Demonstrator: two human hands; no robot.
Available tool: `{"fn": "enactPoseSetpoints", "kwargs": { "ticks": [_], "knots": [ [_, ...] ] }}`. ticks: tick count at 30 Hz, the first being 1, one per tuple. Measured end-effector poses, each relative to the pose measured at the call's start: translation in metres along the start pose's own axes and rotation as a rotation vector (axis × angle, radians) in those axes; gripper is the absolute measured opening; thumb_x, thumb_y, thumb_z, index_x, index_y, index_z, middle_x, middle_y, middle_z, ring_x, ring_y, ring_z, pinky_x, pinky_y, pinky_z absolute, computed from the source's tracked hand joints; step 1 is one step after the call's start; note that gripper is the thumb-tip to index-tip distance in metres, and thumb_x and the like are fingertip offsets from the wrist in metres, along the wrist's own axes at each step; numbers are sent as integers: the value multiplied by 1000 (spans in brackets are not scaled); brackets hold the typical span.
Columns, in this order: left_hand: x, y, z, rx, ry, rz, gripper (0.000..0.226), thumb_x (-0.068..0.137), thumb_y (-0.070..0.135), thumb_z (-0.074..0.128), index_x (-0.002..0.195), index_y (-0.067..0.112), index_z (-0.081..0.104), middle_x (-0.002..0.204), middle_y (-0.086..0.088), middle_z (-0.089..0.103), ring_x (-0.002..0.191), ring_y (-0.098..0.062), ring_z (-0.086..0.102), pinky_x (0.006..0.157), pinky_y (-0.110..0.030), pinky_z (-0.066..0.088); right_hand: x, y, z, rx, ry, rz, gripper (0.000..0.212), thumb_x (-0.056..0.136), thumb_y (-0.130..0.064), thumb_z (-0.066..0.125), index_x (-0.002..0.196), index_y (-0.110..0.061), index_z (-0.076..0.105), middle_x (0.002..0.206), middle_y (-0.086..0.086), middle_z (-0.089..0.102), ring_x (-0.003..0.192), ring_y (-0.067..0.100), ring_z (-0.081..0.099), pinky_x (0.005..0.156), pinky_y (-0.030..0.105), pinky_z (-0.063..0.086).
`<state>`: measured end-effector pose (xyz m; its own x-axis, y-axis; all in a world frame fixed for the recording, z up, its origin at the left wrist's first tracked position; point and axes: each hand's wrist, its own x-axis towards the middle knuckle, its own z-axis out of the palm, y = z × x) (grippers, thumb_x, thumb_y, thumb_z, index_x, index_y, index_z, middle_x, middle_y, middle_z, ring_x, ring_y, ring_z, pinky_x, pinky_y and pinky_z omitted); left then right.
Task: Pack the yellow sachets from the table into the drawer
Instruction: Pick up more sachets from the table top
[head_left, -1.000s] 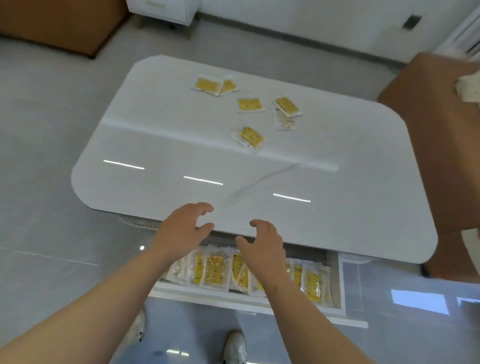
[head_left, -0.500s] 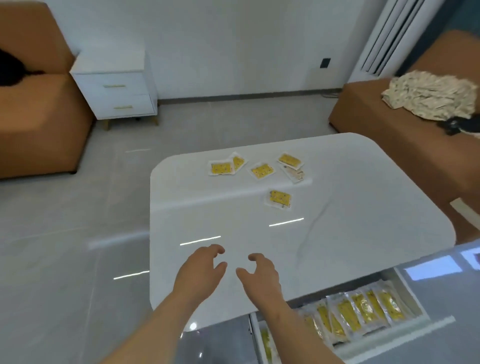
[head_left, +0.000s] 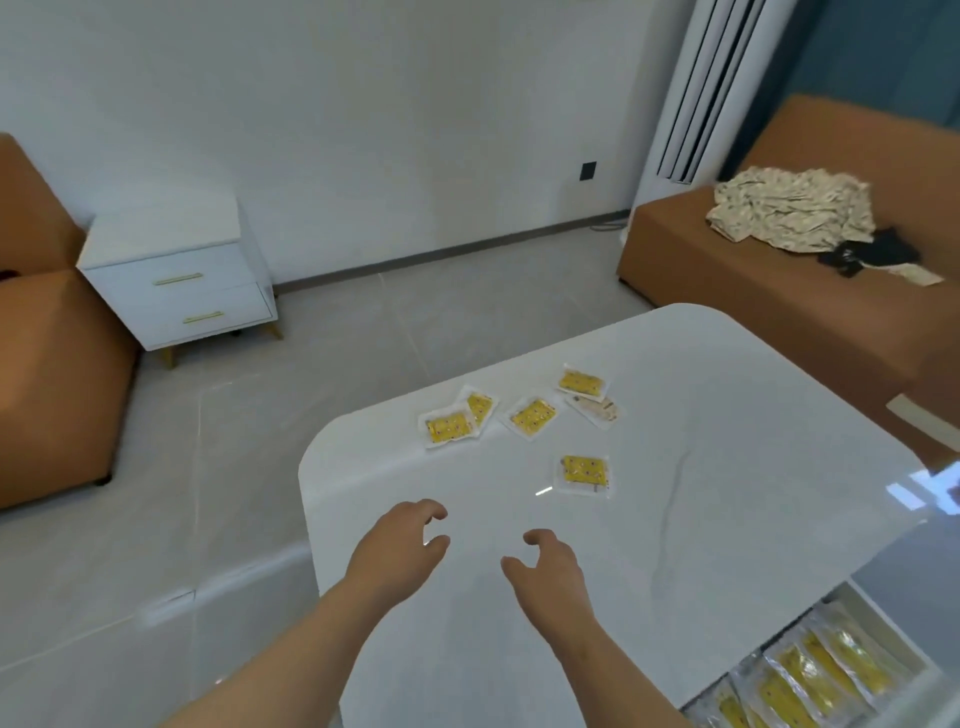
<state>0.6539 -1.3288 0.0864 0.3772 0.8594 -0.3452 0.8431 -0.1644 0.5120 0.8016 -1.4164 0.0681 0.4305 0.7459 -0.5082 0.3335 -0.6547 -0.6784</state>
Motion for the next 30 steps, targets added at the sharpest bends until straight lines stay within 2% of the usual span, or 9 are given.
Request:
{"fn": "enactPoseSetpoints", "kwargs": {
  "ticks": [5, 9, 12, 14, 17, 21, 25, 28, 30],
  "knots": [
    [67, -41, -32, 63, -50, 94, 36, 94, 30, 49, 129, 26, 49, 132, 4, 49, 118, -13, 50, 94, -26, 42, 42, -39, 31, 27, 69, 74, 46, 89, -31, 51, 133, -20, 41, 138, 1, 39, 121, 21, 45, 102, 40, 41],
    [128, -83, -65, 129, -159, 186, 35, 94, 30, 48, 129, 27, 49, 134, 5, 48, 117, -11, 51, 93, -25, 42, 75, -81, 74, 98, 172, 170, 45, 90, -29, 51, 133, -20, 41, 139, 2, 39, 121, 22, 46, 101, 39, 41],
    [168, -105, -91, 157, -234, 257, 35, 94, 30, 48, 129, 27, 48, 134, 5, 47, 114, -12, 52, 91, -26, 44, 90, -112, 110, 196, 269, 227, 39, 92, -25, 50, 131, -20, 44, 137, 1, 42, 117, 17, 48, 90, 27, 40],
    [190, -111, -103, 158, -267, 301, 35, 94, 29, 47, 129, 27, 48, 133, 6, 47, 110, -12, 53, 90, -26, 44, 98, -127, 130, 241, 334, 252, 35, 93, -22, 48, 128, -22, 48, 134, -1, 47, 114, 15, 50, 83, 23, 38],
    [219, -117, -112, 167, -320, 339, 34, 94, 29, 47, 129, 27, 48, 131, 6, 47, 108, -12, 54, 90, -28, 45, 110, -140, 148, 288, 381, 297, 35, 94, -20, 46, 129, -21, 48, 134, -2, 48, 116, 14, 49, 84, 22, 38],
    [255, -113, -109, 222, -400, 341, 33, 94, 29, 48, 127, 26, 48, 131, 4, 47, 110, -14, 55, 92, -29, 45, 132, -135, 153, 321, 402, 368, 37, 94, -20, 47, 131, -20, 46, 134, -2, 47, 101, 9, 45, 82, 21, 36],
    [300, -98, -92, 260, -439, 338, 34, 94, 28, 48, 128, 26, 48, 132, 3, 47, 107, -16, 57, 90, -29, 46, 176, -115, 144, 341, 427, 450, 38, 94, -20, 47, 132, -18, 45, 135, 3, 46, 99, 13, 47, 80, 24, 38],
    [339, -88, -68, 309, -433, 341, 37, 94, 28, 48, 131, 26, 45, 133, 2, 45, 111, -16, 53, 86, -26, 42, 223, -96, 133, 313, 400, 500, 40, 93, -22, 48, 133, -19, 44, 138, 4, 43, 115, 20, 49, 93, 33, 43],
    [366, -83, -45, 329, -452, 311, 42, 93, 27, 49, 134, 27, 42, 135, 1, 42, 117, -17, 49, 92, -28, 42, 255, -82, 123, 278, 386, 551, 43, 92, -25, 48, 135, -20, 43, 142, 3, 39, 122, 23, 45, 100, 39, 41]
  ]
}}
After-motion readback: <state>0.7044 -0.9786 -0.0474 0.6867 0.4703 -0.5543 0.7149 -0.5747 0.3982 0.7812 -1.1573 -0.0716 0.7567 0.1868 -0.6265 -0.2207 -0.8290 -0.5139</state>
